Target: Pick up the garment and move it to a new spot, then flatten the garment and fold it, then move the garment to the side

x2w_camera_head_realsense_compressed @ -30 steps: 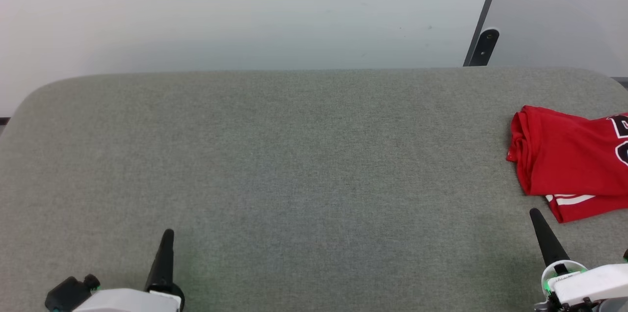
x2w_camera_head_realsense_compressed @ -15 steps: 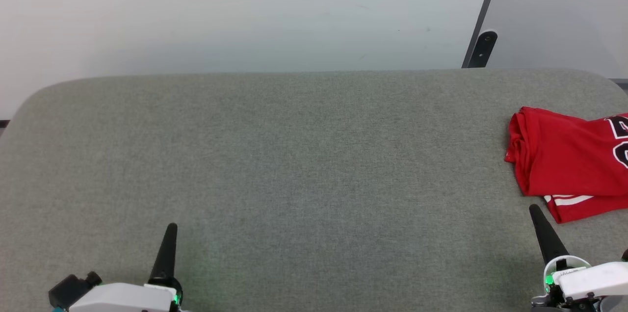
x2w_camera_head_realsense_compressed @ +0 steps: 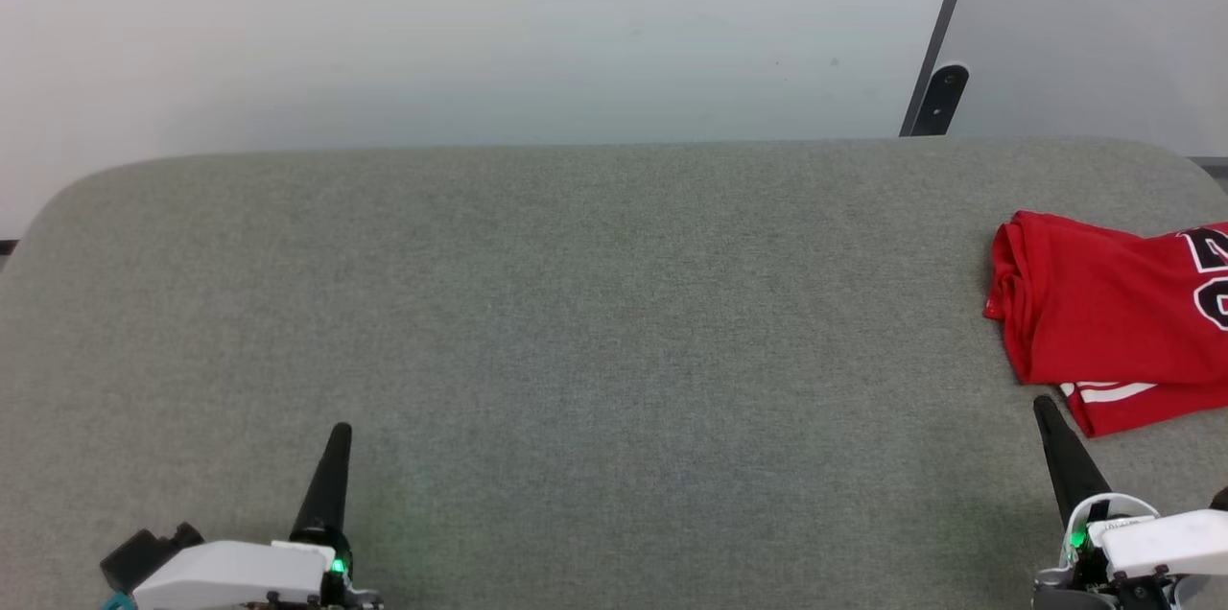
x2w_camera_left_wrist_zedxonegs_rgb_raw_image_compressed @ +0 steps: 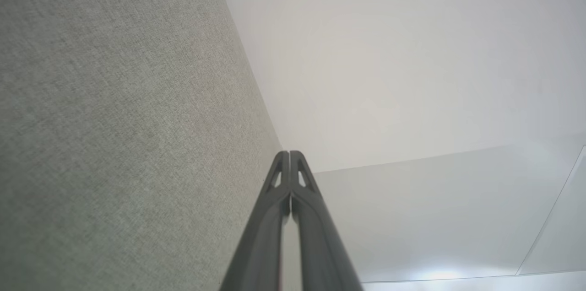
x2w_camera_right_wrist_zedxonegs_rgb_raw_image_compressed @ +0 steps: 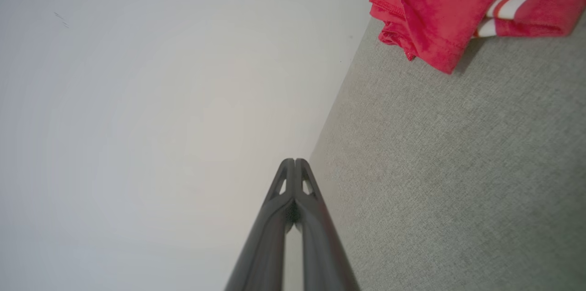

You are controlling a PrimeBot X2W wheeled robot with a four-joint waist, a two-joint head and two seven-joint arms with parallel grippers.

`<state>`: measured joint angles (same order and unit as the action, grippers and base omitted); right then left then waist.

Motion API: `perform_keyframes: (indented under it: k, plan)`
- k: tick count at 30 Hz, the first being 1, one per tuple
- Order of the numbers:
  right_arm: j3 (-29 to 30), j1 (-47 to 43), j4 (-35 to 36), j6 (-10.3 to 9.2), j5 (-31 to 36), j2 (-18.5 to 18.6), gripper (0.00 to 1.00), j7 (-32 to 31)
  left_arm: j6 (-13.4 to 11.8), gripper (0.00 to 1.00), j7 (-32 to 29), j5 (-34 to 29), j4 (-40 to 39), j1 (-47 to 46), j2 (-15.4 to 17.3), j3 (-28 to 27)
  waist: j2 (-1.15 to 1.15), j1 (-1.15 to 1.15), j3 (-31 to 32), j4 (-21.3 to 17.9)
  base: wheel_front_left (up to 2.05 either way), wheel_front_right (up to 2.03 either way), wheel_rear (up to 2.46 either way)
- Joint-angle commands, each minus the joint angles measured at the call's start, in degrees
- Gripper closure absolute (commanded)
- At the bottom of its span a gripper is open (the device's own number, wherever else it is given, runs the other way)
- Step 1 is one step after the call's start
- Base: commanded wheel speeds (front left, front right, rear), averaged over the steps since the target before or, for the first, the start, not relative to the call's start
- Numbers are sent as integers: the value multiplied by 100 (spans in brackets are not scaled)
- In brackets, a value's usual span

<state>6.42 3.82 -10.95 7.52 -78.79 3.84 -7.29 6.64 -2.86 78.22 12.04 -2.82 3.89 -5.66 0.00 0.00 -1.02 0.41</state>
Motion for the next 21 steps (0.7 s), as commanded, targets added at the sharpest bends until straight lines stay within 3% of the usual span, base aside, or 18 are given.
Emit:
perform_keyframes:
  k: [1,21]
  plan:
    - [12,86,10,-4,-109,-8,100,21,53,100,-21,82,-7,-97,-4,-21,0,0,2,-1,0,0,0]
    - [14,197,-194,-5,-896,-68,100,59,82,100,-247,901,125,-269,-68,-72,0,0,49,-24,0,0,0]
